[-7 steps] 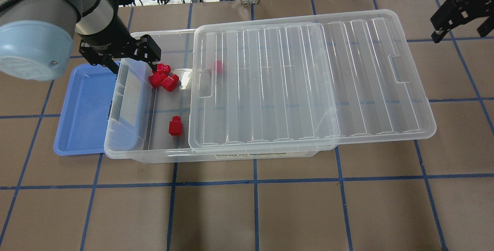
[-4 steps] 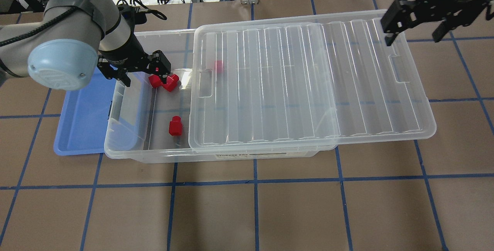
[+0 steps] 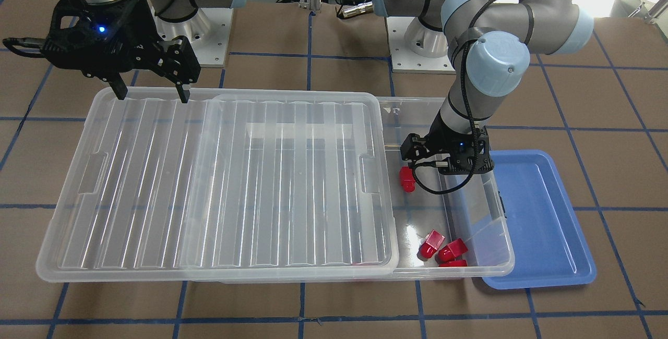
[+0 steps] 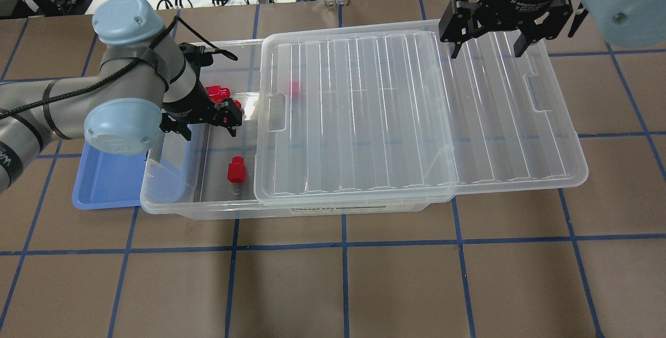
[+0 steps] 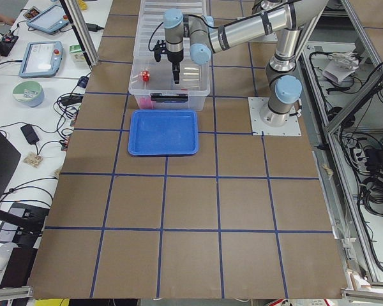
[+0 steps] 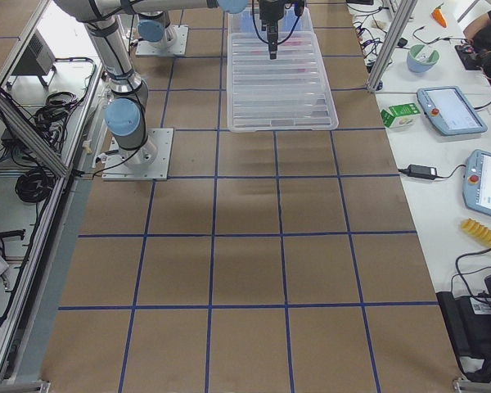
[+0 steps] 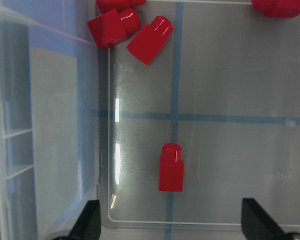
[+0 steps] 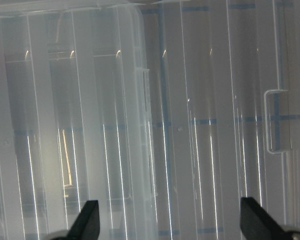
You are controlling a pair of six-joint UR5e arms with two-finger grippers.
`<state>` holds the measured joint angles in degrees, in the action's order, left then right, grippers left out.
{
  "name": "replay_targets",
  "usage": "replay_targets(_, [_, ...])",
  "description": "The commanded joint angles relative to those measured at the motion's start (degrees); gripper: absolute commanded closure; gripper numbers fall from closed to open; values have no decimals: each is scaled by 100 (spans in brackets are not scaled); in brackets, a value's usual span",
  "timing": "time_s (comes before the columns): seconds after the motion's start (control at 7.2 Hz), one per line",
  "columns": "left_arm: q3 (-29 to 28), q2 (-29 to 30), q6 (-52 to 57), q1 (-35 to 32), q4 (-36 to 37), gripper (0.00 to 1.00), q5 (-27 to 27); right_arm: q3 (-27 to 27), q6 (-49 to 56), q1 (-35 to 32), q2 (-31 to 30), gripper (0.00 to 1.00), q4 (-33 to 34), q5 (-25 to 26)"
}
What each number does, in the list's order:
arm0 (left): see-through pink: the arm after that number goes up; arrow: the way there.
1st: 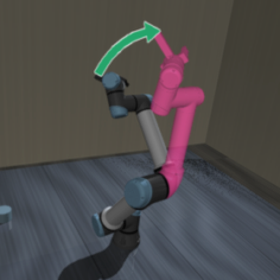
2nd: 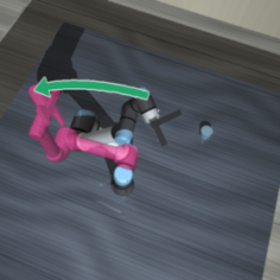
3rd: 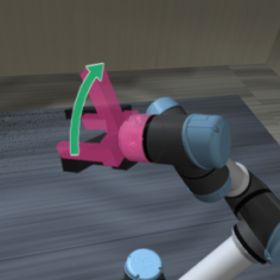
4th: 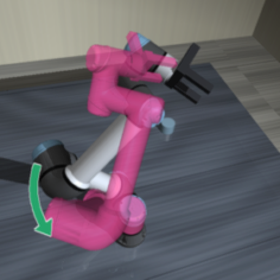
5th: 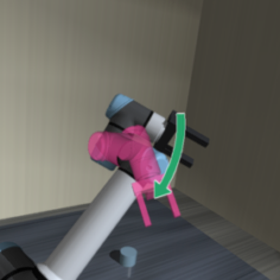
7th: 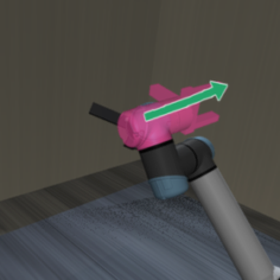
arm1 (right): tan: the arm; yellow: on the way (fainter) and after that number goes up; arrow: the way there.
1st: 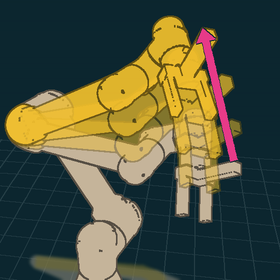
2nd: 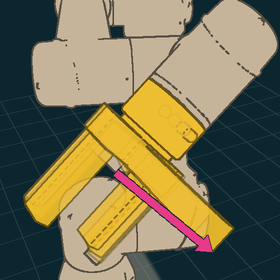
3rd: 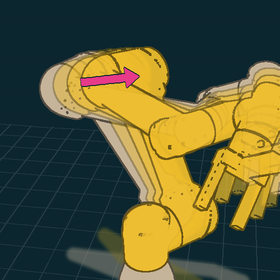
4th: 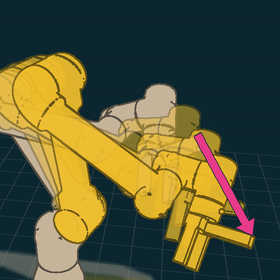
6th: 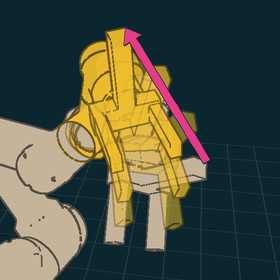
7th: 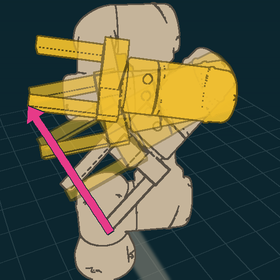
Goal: Place red block in blue tray from box
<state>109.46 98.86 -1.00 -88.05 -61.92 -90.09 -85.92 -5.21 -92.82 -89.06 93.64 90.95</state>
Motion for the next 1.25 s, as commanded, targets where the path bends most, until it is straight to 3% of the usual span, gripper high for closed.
replay_targets(0.0, [330,185,-48,25,471,0,0,-4,20,-17,20,0,58,19])
replay_targets(1.11, [971,643,-313,-10,1189,0,18,-12,-7,-17,20,0,58,28])
